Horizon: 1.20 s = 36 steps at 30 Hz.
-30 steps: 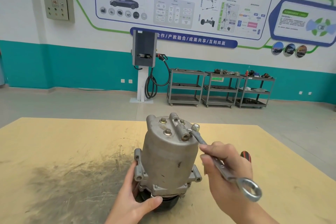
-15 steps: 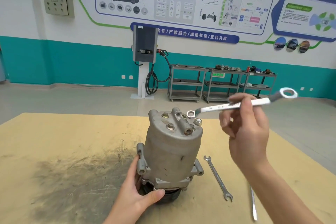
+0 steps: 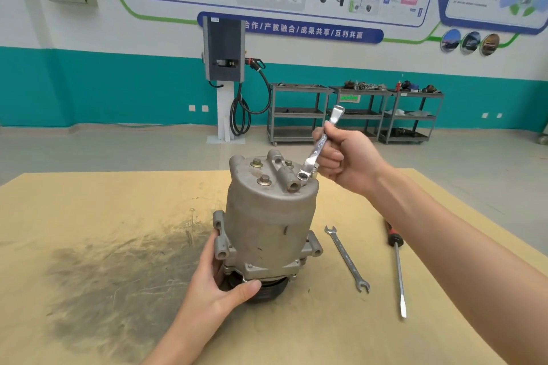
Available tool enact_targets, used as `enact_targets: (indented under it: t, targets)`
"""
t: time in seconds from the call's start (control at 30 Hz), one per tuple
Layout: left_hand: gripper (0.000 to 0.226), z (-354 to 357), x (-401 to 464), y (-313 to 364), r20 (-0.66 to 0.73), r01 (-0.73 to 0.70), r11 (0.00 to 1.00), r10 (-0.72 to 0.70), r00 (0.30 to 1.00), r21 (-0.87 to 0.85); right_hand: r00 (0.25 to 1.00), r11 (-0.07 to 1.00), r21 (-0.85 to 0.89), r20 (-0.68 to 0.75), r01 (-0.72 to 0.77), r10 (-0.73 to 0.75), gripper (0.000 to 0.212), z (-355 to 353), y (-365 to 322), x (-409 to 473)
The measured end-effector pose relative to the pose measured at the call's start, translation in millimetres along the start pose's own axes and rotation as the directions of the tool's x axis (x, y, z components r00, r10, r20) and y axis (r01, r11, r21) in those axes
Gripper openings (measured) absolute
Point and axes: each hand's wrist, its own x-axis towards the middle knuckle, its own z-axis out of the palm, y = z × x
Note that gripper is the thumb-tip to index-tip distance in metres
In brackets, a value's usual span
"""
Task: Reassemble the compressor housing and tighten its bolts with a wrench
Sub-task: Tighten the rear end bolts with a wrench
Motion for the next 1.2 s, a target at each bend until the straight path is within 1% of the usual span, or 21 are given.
enact_targets:
  t: [0.17,0.27,0.4,0.53,0.63,0.73,0.83,0.93,1.03,1.13,1.2]
  targets:
    - [0.107,1.1,-1.2,2.7,-0.007,0.004,1.000,-0.004,1.000,-0.005,0.995,0.992,-0.082,0.017,-0.097,0.099,0.034,5.7,-0.6,13.5]
    - [0.105,0.9,-0.6,1.9,-0.011,0.013,1.000,-0.013,1.000,0.000,0.990,0.984,-0.127,0.047,-0.124,0.131,0.032,8.2,-0.9,20.0]
    - [0.105,-0.4,0.0,1.1,-0.008,0.019,1.000,-0.020,1.000,-0.009,0.988,0.984,-0.119,0.069,-0.129,0.138,0.032,7.4,1.6,23.0]
    - [0.109,-1.4,0.4,0.9,0.003,0.019,1.000,-0.019,1.000,-0.012,0.992,0.989,-0.079,0.011,-0.125,0.126,0.032,2.7,10.0,18.7]
    - [0.108,-1.1,0.2,0.8,0.005,0.011,1.000,-0.011,1.000,-0.008,0.995,0.999,-0.005,-0.086,-0.044,0.043,0.029,-1.4,18.8,9.3]
    - [0.110,-0.6,-0.1,1.5,-0.001,0.014,1.000,-0.014,1.000,-0.008,0.976,0.991,0.076,-0.197,0.113,-0.096,0.027,-7.1,31.2,-8.3]
    - [0.109,0.2,0.1,2.0,-0.009,0.014,1.000,-0.014,1.000,-0.005,0.928,0.949,0.104,-0.264,0.297,-0.261,0.028,-11.7,44.6,-30.2]
    - [0.107,-0.2,-0.1,1.2,-0.014,0.020,1.000,-0.020,1.000,-0.008,0.862,0.891,0.048,-0.283,0.451,-0.421,0.026,-11.8,56.5,-52.1]
    - [0.107,-0.6,0.1,0.9,-0.009,0.023,1.000,-0.023,1.000,-0.006,0.818,0.861,-0.022,-0.301,0.508,-0.490,0.023,-10.2,63.5,-68.0]
    - [0.113,-0.5,-0.6,2.8,-0.002,0.025,1.000,-0.025,1.000,-0.010,0.807,0.862,-0.037,-0.334,0.506,-0.488,0.025,-8.3,65.6,-72.4]
    - [0.113,-0.6,-0.2,2.0,-0.002,0.026,1.000,-0.026,1.000,-0.007,0.806,0.861,-0.035,-0.337,0.507,-0.487,0.024,-7.0,65.5,-71.9]
